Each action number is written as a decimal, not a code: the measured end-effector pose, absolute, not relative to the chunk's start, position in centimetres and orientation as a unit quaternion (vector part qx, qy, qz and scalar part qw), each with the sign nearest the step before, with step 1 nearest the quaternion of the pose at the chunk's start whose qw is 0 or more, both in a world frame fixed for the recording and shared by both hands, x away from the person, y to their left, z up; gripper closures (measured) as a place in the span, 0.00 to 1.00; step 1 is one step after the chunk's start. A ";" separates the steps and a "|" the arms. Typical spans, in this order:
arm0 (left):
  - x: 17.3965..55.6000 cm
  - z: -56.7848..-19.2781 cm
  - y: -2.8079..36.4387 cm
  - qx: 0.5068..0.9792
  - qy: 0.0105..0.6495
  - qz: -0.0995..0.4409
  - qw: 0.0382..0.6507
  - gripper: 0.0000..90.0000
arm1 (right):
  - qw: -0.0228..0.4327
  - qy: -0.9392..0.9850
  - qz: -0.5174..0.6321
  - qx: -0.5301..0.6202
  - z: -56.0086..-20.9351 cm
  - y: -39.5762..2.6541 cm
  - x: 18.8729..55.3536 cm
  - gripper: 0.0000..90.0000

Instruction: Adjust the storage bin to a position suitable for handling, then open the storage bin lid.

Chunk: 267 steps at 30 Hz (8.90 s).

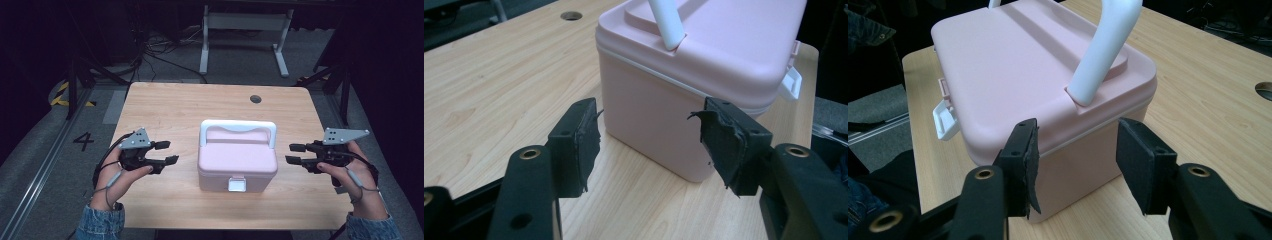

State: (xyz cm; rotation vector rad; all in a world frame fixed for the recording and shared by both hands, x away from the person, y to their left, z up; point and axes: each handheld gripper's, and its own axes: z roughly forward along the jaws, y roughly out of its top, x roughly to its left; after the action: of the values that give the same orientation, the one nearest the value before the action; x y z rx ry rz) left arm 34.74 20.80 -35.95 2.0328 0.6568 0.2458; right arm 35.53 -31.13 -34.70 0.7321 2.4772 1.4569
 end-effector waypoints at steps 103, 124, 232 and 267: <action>42.6 -29.5 9.3 0.825 0.272 0.155 0.470 0.81 | 0.112 0.813 0.508 0.261 -34.3 -31.4 33.8 0.67; 43.8 -29.4 9.2 0.821 0.281 0.154 0.472 0.80 | 0.119 0.789 0.558 0.229 -34.0 -27.8 34.8 1.00; 42.6 -29.1 10.2 0.801 0.237 0.194 0.515 0.71 | 0.139 0.748 0.588 0.276 -32.7 -30.8 35.1 0.98; 49.1 -30.5 9.3 0.769 0.308 0.196 0.525 0.63 | 0.149 0.735 0.586 0.305 -33.4 -32.2 35.6 0.81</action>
State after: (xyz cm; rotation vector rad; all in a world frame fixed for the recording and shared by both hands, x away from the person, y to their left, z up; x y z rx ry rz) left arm 49.11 9.28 -30.51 1.8391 0.7365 0.4680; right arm 35.60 -32.19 -33.42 0.8780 2.1143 1.6859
